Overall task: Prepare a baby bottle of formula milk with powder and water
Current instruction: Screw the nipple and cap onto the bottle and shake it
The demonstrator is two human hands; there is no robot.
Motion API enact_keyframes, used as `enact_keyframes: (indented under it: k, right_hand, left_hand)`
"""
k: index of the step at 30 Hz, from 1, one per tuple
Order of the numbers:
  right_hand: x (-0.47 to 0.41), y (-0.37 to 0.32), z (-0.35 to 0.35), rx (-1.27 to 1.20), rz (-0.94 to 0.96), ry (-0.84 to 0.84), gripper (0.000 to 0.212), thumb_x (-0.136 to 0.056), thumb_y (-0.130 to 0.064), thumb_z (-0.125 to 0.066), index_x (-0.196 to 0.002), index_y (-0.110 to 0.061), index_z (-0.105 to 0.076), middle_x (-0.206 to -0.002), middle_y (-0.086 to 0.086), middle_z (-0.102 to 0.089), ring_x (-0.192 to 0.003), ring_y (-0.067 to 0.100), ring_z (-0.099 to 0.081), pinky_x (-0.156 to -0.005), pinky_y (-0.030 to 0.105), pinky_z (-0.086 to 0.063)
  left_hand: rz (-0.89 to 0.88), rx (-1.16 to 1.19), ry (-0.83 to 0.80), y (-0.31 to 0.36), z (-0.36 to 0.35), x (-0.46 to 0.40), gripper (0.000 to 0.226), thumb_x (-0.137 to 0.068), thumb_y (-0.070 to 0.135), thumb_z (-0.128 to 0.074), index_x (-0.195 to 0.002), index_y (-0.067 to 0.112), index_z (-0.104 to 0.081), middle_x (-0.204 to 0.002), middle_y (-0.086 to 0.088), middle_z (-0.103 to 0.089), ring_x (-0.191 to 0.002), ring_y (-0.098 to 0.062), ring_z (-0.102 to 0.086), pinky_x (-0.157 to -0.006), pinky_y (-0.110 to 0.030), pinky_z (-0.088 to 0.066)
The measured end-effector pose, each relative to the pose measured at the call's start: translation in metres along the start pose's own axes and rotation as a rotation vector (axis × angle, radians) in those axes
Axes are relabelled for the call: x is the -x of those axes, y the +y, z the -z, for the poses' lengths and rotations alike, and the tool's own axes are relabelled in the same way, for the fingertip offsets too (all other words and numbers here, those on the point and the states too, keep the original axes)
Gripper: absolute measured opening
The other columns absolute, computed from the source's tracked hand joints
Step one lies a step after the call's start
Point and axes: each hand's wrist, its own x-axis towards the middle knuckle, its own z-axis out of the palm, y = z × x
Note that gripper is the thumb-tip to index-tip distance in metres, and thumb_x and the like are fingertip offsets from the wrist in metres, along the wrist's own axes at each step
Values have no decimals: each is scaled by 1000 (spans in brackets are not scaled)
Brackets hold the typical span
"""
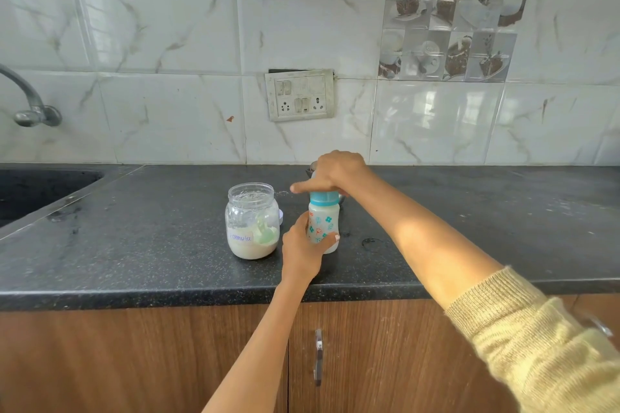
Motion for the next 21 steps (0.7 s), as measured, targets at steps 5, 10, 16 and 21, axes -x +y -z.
enact_keyframes:
  k: [5, 10, 16, 21]
  right_hand:
    - [1, 16, 16, -514, 253, -303, 65, -80, -40, -62, -136, -45, -29, -141, 5, -40, -120, 30, -48, -97, 47, -47]
    - [1, 26, 2, -368, 261, -56, 28, -75, -39, -68, -100, -26, -64, -103, 1, -63, -80, 22, -70, -73, 35, -58]
    - [-10, 19, -34, -372, 236, 183, 55, -67, -47, -69, -115, -30, -50, -117, 2, -51, -99, 23, -54, -76, 37, -50]
    - [-8, 47, -36, -827, 504, -78, 44, -68, -12, -80, -99, -37, -60, -118, -6, -54, -115, 22, -55, -94, 43, -52]
  left_hand:
    - [-19, 39, 1, -1, 1, 1, 51, -76, 22, -75, -122, 14, -53, -122, -2, -63, -113, -18, -58, -97, -40, -48]
    - [-29, 37, 5, -3, -1, -1, 53, -77, 22, -74, -124, 14, -52, -124, -4, -61, -116, -19, -56, -98, -38, -47]
    - [-35, 6, 14, -2, -1, -1, 54, -78, 22, -73, -127, 13, -50, -126, -5, -59, -119, -20, -54, -97, -35, -46]
    - [-33, -2, 0, -3, 0, -2, 56, -78, 25, -73, -127, 14, -49, -126, -4, -60, -118, -20, -55, -96, -36, -48]
